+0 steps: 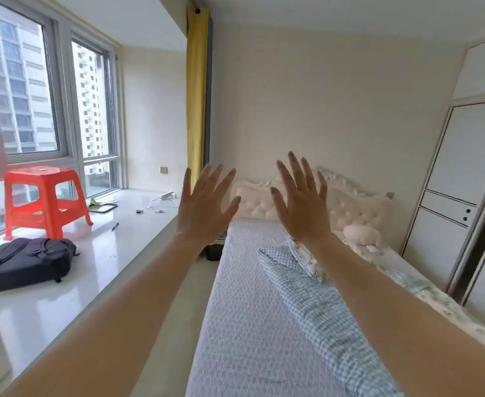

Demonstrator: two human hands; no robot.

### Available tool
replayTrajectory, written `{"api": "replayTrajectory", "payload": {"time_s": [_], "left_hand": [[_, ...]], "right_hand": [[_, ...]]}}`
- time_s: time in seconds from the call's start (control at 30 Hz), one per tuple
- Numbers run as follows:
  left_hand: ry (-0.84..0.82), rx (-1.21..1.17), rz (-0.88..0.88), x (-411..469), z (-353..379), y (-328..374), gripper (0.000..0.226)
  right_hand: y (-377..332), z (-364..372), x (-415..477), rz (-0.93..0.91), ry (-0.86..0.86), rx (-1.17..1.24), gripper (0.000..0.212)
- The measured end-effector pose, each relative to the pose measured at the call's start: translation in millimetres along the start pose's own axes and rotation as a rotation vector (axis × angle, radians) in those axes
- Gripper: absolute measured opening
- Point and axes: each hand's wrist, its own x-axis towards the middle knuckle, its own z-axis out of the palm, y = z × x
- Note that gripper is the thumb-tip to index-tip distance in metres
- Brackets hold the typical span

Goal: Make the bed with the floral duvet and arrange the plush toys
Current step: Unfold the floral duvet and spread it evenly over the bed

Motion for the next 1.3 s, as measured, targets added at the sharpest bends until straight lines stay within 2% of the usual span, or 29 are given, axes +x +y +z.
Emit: {"api": "replayTrajectory", "payload": {"time_s": [0.13,0.27,0.37,0.5,0.67,0.87,1.07,1.3], "left_hand": [[-0.016,-0.040,-0.042,-14,40,-87,0.058],[-0.128,-0.163,0.030,-41,97,-192,0.049],[-0.216,-0.224,-0.002,-63,134,-250,0.042],[-0.358,-0.323,-0.128,-97,179,-308,0.037],[-0.465,-0.494,-0.367,-138,230,-362,0.026],[-0.572,-0.633,-0.602,-162,295,-420,0.022],[-0.618,-0.729,-0.814,-148,374,-471,0.018],[-0.811,-0.695,-0.856,-114,465,-524,0.025]], "right_hand": [[-56,76,4,-0.008,-0.103,0.152,0.052],[-120,183,-5,-0.007,-0.200,0.354,0.045],[-159,246,-18,0.041,-0.280,0.423,0.041],[-210,310,-40,0.209,-0.429,0.515,0.038],[-268,387,-73,0.562,-0.648,0.698,0.032],[-284,476,-105,0.787,-0.799,0.772,0.025],[-297,587,-97,1.072,-0.838,0.828,0.023],[-294,683,-72,1.219,-0.911,0.782,0.024]]}}
